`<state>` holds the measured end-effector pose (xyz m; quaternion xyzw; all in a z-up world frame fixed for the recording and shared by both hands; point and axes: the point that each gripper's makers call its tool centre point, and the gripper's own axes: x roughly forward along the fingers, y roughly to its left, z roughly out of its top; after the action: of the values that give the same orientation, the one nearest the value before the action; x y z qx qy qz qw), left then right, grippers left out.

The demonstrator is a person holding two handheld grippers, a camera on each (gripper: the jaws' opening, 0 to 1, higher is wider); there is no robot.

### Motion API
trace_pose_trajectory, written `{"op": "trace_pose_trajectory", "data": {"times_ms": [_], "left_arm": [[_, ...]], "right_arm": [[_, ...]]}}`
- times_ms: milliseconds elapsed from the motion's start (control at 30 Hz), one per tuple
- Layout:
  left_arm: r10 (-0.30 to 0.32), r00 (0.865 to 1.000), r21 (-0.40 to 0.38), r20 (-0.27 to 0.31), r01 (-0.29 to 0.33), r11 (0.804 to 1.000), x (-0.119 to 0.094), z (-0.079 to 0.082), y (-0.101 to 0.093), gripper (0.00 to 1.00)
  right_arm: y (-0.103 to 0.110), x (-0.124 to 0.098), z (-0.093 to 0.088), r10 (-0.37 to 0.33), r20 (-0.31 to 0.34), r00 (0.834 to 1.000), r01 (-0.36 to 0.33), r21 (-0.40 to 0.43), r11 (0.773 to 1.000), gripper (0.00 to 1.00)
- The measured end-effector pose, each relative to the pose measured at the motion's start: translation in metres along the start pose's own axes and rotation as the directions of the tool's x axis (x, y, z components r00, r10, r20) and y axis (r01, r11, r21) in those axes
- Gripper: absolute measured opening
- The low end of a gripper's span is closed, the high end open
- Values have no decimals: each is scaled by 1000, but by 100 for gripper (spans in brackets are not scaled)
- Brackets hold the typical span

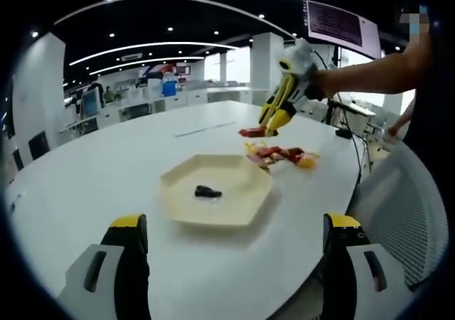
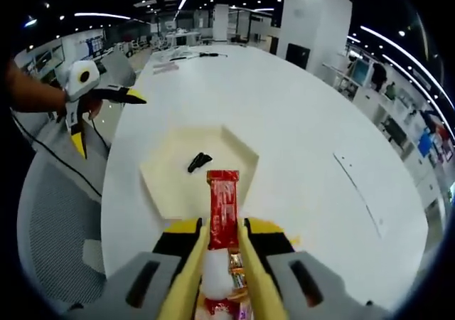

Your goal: Place the target food into the container with the food tongs after gripping and lifting it, then release it inside without dropping or visibly crushing the food.

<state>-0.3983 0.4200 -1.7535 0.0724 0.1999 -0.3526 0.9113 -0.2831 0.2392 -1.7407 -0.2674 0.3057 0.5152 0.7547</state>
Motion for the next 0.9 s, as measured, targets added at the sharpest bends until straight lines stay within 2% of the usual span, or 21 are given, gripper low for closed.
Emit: {"op": "trace_pose_trajectory", "data": {"times_ms": [300,500,900], "left_arm": [[-6,1000,12,0,6,1000,0,0,-2,99],[-3,1000,8,-1,3,1000,0,1,-2,99],[-9,1000,17,-16,10,1000,2,-2,-4,99]], "right_arm": [[10,32,26,24,-5,1000,-25,-46,999,22],[9,46,42,37,-10,999,-37,-62,997,23],[-3,70,41,32,-13,999,-33,-60,998,23]]}}
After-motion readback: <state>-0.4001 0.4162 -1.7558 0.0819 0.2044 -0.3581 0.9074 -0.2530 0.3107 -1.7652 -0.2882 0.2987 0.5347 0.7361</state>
